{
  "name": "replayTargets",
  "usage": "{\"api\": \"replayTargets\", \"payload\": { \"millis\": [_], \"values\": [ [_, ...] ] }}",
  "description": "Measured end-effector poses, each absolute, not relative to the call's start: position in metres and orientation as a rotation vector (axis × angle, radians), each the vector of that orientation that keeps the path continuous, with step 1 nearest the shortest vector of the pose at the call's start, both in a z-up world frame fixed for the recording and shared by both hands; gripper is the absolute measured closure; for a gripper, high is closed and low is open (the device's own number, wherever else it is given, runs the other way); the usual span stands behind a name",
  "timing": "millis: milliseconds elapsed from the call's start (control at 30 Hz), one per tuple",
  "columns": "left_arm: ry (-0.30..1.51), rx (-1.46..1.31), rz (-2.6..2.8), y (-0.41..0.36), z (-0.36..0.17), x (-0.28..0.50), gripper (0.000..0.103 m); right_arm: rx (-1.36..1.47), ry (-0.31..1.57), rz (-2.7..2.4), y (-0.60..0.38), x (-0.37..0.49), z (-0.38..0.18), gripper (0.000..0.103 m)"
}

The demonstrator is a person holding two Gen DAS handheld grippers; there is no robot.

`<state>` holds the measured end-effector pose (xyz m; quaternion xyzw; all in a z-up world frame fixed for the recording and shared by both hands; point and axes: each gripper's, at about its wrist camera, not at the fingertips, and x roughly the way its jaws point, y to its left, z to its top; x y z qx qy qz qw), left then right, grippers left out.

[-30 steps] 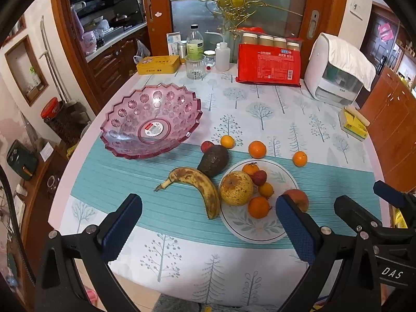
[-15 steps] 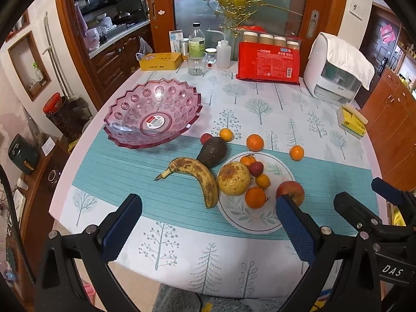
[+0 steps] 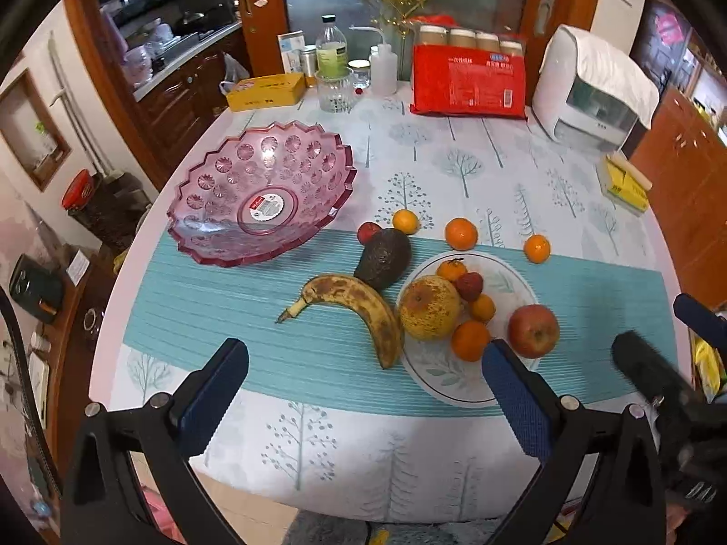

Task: Organize fruits
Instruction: 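Reach the left tool to the spotted pear while the right tool reaches the red apple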

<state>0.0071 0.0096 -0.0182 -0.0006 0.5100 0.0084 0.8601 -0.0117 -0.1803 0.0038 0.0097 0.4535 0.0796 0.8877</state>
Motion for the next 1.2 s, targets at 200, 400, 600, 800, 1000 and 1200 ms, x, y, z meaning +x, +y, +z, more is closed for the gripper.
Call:
{"api": "replayTargets", "payload": {
  "millis": [200, 400, 600, 800, 1000, 1200],
  "values": [
    [1.105, 0.050, -0.054, 0.026, -0.035, 0.028, 0.001, 0.116, 0.983, 0.029, -0.189, 0.002, -0.017, 0.000],
    [1.145, 0.071, -0.172, 0.033, -0.060, 0.050, 0.001, 0.181, 1.066, -0.072, -0.194, 0.010, -0.044, 0.000],
    [1.236, 0.057, -0.217, 0.039, -0.096, 0.074, 0.001, 0.192, 1.123, -0.150, -0.195, 0.008, -0.068, 0.001],
    [1.252, 0.075, -0.274, 0.026, -0.112, 0.085, 0.001, 0.259, 1.165, -0.190, -0.208, 0.009, -0.093, 0.009],
    [1.273, 0.110, -0.336, 0.002, -0.127, 0.092, 0.001, 0.319, 1.215, -0.195, -0.219, 0.016, -0.117, 0.014],
    [1.297, 0.121, -0.377, -0.020, -0.143, 0.102, 0.007, 0.291, 1.243, -0.173, -0.220, 0.029, -0.133, 0.014]
  ]
}}
